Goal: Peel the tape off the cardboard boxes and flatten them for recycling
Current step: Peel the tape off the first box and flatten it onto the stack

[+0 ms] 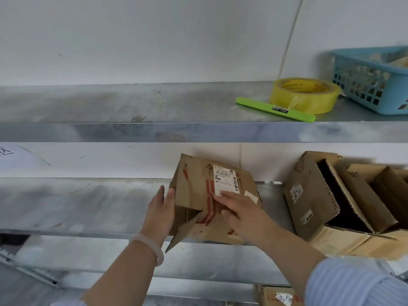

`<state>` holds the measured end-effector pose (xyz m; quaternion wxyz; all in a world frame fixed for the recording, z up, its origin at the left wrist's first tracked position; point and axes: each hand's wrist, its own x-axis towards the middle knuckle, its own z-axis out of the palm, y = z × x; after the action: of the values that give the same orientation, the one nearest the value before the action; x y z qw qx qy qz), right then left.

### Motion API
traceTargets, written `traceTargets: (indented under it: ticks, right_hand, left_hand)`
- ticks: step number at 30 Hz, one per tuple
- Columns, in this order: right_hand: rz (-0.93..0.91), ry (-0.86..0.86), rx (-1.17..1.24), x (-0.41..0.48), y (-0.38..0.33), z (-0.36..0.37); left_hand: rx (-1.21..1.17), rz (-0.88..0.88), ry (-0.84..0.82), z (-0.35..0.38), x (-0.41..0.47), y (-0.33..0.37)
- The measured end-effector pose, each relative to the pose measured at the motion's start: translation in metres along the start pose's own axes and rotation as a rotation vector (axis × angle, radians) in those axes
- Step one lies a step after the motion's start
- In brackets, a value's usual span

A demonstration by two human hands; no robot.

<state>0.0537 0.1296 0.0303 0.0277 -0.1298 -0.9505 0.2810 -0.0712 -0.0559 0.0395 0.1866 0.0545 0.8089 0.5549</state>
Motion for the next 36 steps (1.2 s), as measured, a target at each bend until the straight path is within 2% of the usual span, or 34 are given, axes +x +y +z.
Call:
traceTargets:
  ticks: [3,6,8,10,13,15,16,19,21,25,31,36]
  right_hand:
    - [-0.016,-0.075,-0.179,-0.002,0.004,0.009]
    - [-0.012,-0.113,-0.207,0.001,0.001,0.014]
    - [-0.004,-0.135,-0.194,0.001,0.001,0.017]
    - [-0.014,-0.066,-0.136,0.001,0.006,0.02]
    - [0.082,0.15,0.095,0.001,0.019,0.015]
    - [0.265,0.218,0.229,0.001,0.03,0.007]
    - [0.367,0.197,0.267,0.0,0.036,0.004]
    - [0.53,0.02,0.344,-0.004,0.047,0.007]
    - [0.508,0.03,0.456,-0.008,0.045,0.011]
    - [0.338,0.16,0.597,-0.014,0.023,0.0]
    - [0.132,0.143,0.666,-0.011,-0.004,-0.005]
    - [0.122,0.168,0.753,-0.005,0.003,-0.009]
  left_hand:
    - [0.134,0.295,0.013,-0.001,-0.002,0.005]
    - [0.371,0.593,0.146,0.001,-0.008,0.005]
    - [0.559,0.723,0.117,0.005,-0.011,0.006]
    - [0.715,0.706,-0.071,0.014,-0.012,0.002]
    - [0.863,0.49,-0.286,0.028,-0.01,-0.017]
    - [1.008,0.485,-0.281,0.034,-0.008,-0.033]
    - [1.041,0.504,-0.261,0.036,-0.007,-0.04]
    - [1.027,0.527,-0.225,0.038,-0.005,-0.048]
    - [1.014,0.53,-0.211,0.039,-0.004,-0.048]
    - [1.002,0.573,-0.209,0.041,-0.005,-0.038]
    - [0.929,0.645,-0.036,0.05,-0.006,-0.021]
    - [0.861,0.756,-0.001,0.042,0.0,-0.016]
